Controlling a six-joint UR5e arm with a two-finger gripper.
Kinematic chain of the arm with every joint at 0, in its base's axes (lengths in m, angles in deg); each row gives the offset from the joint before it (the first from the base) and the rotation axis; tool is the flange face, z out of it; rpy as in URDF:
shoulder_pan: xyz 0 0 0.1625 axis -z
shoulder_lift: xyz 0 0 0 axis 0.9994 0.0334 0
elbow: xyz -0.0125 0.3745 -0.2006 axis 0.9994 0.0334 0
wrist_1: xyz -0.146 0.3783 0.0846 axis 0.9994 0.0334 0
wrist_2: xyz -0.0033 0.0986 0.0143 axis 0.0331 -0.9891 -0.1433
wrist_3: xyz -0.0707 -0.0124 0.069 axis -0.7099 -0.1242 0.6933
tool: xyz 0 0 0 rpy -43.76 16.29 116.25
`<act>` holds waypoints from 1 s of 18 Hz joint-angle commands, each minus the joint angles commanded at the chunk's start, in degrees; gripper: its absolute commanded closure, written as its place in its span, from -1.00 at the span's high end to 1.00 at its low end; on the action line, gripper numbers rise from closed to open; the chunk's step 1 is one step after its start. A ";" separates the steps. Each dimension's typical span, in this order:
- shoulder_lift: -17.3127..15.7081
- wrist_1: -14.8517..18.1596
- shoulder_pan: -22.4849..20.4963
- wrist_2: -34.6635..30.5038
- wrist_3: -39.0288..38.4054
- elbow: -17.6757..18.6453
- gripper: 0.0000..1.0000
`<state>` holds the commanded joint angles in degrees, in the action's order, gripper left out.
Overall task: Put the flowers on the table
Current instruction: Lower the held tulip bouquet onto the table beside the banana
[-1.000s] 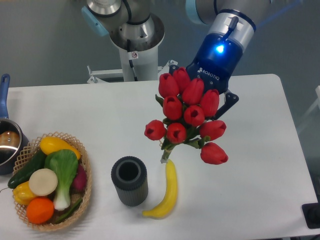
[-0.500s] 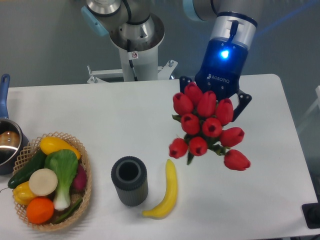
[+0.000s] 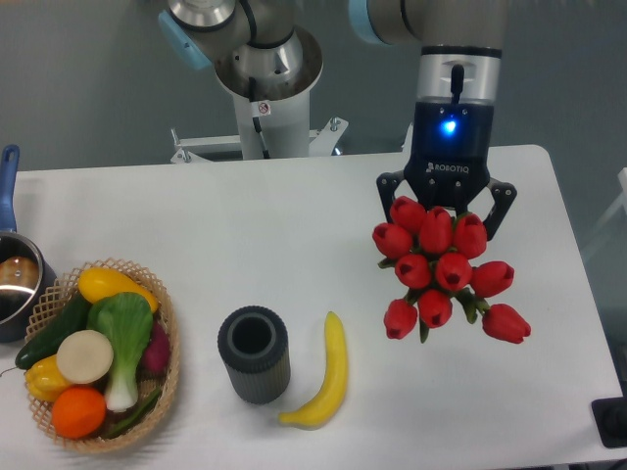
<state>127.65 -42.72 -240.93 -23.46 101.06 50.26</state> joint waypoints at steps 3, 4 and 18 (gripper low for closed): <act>-0.09 0.88 2.02 -9.48 1.57 3.07 -0.02; -0.17 0.97 2.81 -11.86 2.63 3.52 -0.02; 4.65 4.49 1.94 -20.76 2.37 11.78 -0.02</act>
<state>132.30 -38.23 -238.99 -44.22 103.44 62.04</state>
